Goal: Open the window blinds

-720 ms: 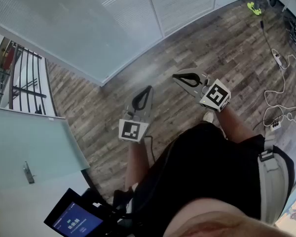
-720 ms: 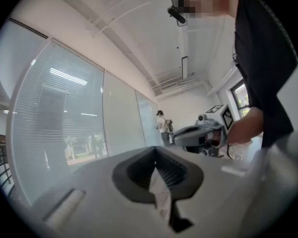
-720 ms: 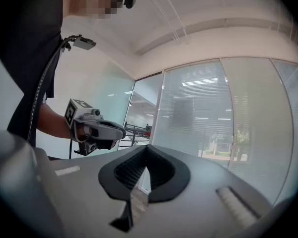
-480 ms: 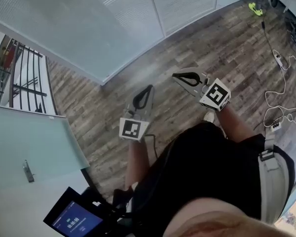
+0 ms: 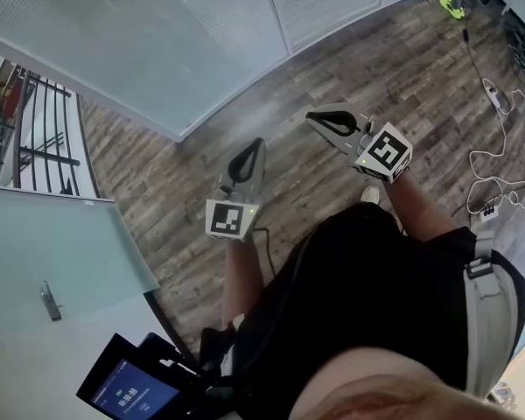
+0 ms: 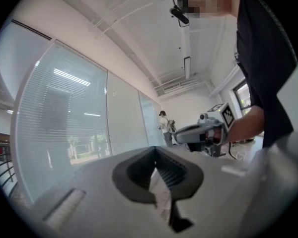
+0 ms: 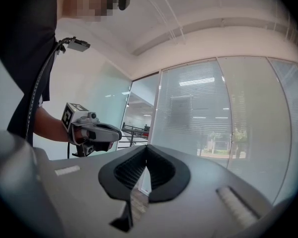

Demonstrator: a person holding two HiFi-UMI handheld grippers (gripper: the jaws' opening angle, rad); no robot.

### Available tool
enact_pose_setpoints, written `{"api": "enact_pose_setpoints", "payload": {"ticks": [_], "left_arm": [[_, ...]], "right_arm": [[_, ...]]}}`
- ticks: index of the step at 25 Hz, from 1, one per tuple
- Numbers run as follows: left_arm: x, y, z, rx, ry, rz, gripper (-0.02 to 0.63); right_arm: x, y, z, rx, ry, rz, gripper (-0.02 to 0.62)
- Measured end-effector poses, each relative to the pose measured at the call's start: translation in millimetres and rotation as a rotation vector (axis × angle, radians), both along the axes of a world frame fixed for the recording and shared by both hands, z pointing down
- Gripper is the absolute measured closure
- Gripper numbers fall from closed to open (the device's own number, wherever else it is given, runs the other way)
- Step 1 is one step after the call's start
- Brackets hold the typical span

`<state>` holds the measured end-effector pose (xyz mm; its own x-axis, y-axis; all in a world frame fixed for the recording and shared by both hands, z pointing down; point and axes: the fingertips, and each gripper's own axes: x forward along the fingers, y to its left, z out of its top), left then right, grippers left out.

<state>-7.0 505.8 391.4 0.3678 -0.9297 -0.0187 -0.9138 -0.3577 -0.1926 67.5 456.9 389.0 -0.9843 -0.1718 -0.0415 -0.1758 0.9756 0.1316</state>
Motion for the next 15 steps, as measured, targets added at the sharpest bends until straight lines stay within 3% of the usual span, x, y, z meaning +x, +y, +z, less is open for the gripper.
{"api": "enact_pose_setpoints", "payload": {"ticks": [15], "left_arm": [[6.7,-7.2,4.8,-0.007,-0.002,0.026,0.603]], "right_arm": [[17.4,-4.3,-3.1,0.026,0.017,0.016,0.589]]}}
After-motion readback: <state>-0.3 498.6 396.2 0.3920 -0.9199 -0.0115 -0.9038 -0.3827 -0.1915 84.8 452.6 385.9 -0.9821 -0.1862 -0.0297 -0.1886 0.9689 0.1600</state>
